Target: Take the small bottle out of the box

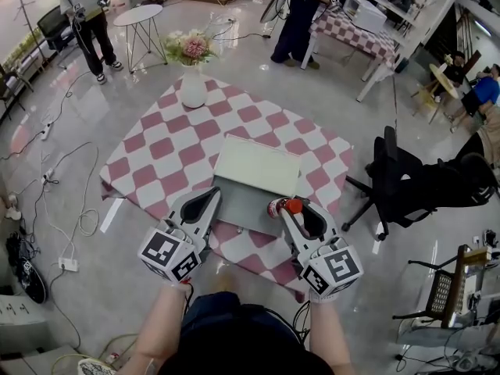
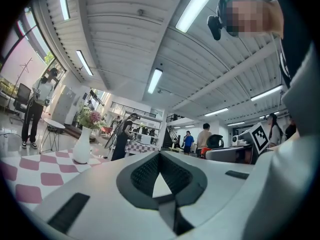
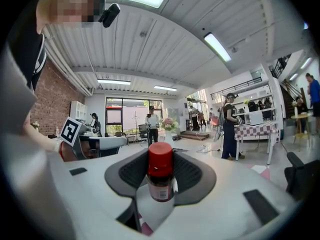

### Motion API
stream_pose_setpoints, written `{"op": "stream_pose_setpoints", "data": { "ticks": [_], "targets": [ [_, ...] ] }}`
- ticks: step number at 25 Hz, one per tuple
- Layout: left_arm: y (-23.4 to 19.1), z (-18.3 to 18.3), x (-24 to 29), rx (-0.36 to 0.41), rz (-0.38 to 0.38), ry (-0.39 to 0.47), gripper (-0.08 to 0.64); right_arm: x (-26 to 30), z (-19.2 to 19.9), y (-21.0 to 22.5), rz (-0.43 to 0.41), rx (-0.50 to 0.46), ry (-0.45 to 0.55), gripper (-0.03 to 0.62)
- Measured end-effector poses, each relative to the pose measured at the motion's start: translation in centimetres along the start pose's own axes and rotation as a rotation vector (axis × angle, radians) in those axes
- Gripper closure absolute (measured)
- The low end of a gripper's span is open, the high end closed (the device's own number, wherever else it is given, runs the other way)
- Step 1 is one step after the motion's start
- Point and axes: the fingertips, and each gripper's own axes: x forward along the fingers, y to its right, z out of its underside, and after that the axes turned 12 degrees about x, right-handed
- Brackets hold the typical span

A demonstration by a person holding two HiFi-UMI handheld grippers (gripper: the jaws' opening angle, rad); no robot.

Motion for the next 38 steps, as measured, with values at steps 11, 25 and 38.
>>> {"op": "stream_pose_setpoints", "data": {
  "ticks": [11,25,38],
  "targets": [
    [0.0,-1.2,-0.4,0.016,-0.013,0.022,0.546,-0.3,-1.0,-0.5,-0.017,-0.017,0.015,0.445],
    [0.2,-2.3,-0.4,0.027,-0.029,0.046,0.546,-0.9,-2.7,-0.6,-0.034,-0.014,0.038,0.445],
    [0.6,-3.3,-0.8,0.041,-0.042,0.065,0.546,-1.6,-3.9,-0.8,-0.049,-0.014,0.064,0.445]
  ]
}}
